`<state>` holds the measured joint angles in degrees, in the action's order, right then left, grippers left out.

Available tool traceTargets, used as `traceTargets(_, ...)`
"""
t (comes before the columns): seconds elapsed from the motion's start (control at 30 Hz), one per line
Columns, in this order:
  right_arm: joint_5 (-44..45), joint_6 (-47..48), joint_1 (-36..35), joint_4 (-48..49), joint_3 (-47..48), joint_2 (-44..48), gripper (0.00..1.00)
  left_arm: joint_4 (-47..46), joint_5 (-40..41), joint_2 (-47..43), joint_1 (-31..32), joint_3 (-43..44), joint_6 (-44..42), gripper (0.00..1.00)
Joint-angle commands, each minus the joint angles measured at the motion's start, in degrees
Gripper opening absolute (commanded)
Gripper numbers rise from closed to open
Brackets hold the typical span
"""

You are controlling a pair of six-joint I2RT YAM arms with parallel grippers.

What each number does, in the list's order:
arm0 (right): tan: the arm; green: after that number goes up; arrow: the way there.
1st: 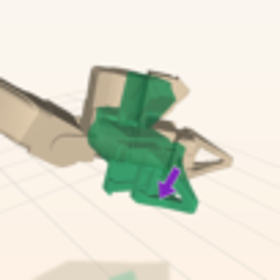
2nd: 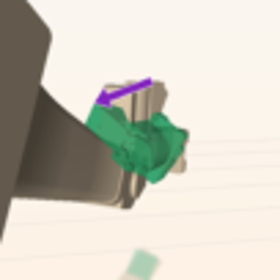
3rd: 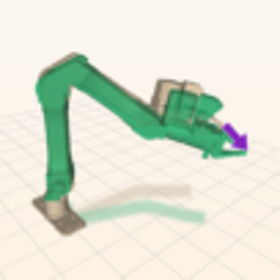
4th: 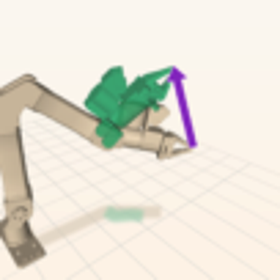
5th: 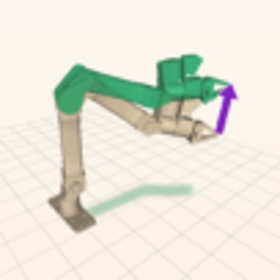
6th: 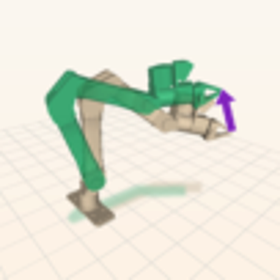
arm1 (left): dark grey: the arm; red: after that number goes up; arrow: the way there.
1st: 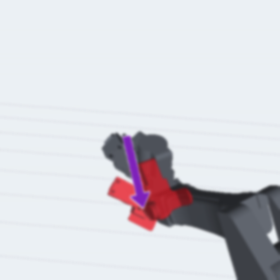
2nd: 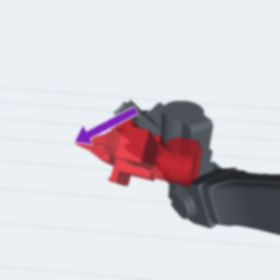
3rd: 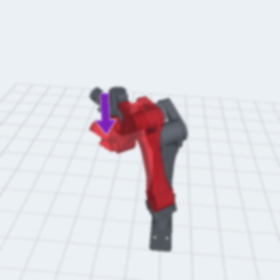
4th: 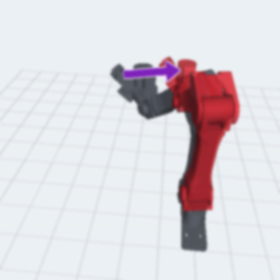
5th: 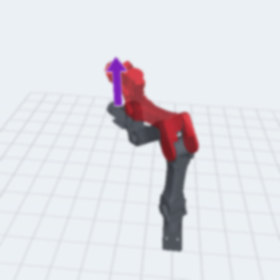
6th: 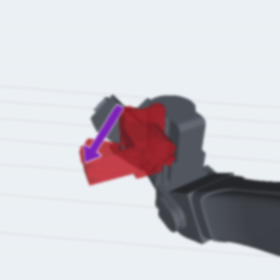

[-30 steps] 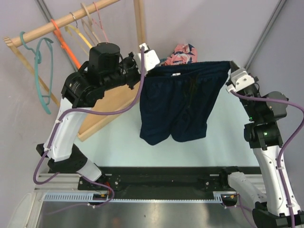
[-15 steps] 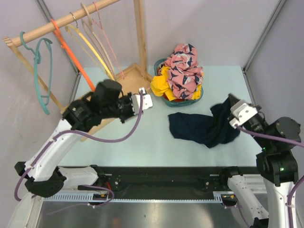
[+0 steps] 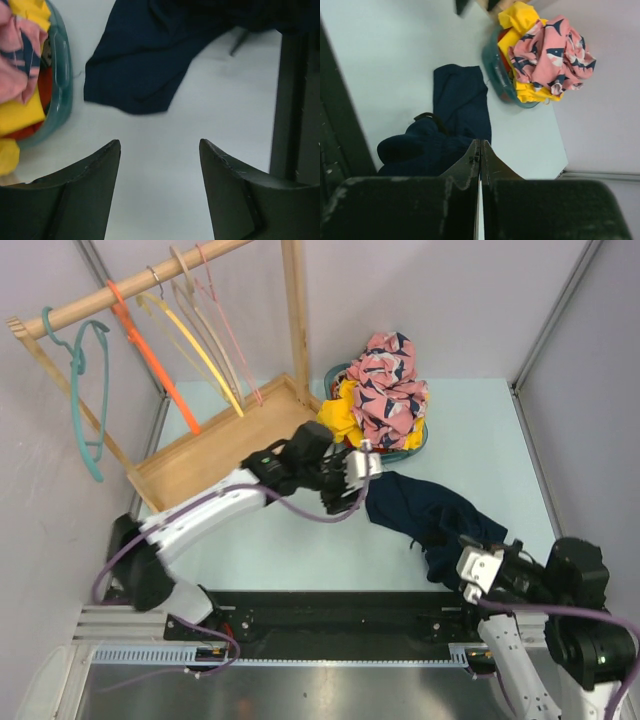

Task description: Place the shorts on the hanger

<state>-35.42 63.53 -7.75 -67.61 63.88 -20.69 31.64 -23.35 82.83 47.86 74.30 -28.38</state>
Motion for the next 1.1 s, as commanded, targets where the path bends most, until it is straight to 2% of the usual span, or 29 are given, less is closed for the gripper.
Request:
traceTargets(0.0,-0.4,4.1,0.4,-9.1,-0.1,3.8,0.0,-11.0,-4.9,15.8,2.1,13.4,4.0,0.71)
traceTargets(0.1,-0.4,6.6,1.4,-12.0,-0.1,4.9,0.0,-9.7,-8.1,32.8,4.5,32.3,7.5,0.77)
traceTargets(0.13,-0.6,7.0,1.6,-13.2,-0.1,5.0,0.0,-9.8,-9.0,35.4,5.2,35.2,7.6,0.81)
traceTargets(0.23,-0.9,8.0,2.3,-13.8,-0.1,5.2,0.0,-8.6,-12.2,43.8,8.5,43.9,4.2,0.84)
traceTargets(0.3,-0.3,8.2,2.5,-13.5,0.0,5.3,0.0,-8.0,-12.4,46.8,10.7,46.2,0.7,0.84)
traceTargets(0.5,-0.2,7.7,2.8,-13.9,0.2,4.9,0.0,-11.4,-9.6,52.3,14.5,46.1,1.0,0.86)
traceTargets(0.67,0.3,6.1,3.0,-12.5,0.2,4.0,0.0,-7.4,-8.7,53.7,16.7,44.6,0.6,0.8)
traceTargets(0.7,0.3,5.3,3.0,-12.3,0.1,3.6,0.0,-7.1,-8.2,53.1,16.7,42.6,0.7,0.71)
traceTargets(0.77,0.3,4.2,3.2,-11.1,-0.2,3.0,0.0,-4.7,-5.7,52.4,16.4,41.4,0.3,0.44)
traceTargets(0.8,0.5,3.4,3.2,-10.6,-0.3,2.5,0.0,-3.2,-5.0,51.9,16.0,41.1,-0.5,0.19)
traceTargets(0.87,0.8,2.4,3.3,-8.5,-0.9,2.1,0.0,-1.4,-4.9,50.2,13.3,39.5,0.2,0.01)
traceTargets(0.97,1.3,2.2,3.3,-6.0,-2.2,0.4,0.0,-2.2,-6.5,41.7,6.9,30.5,2.9,0.0)
traceTargets(1.0,1.4,2.1,3.3,-5.3,-3.0,-0.1,0.0,-3.2,-6.4,38.8,5.3,23.5,3.2,0.0)
traceTargets(1.03,1.3,1.9,3.3,-3.6,-3.5,-1.6,0.0,-4.0,-6.0,32.1,2.2,19.6,3.1,0.0)
traceTargets(1.07,1.4,1.6,3.3,-2.5,-4.0,-2.4,0.0,-4.8,-5.7,29.1,0.8,15.8,2.5,0.0)
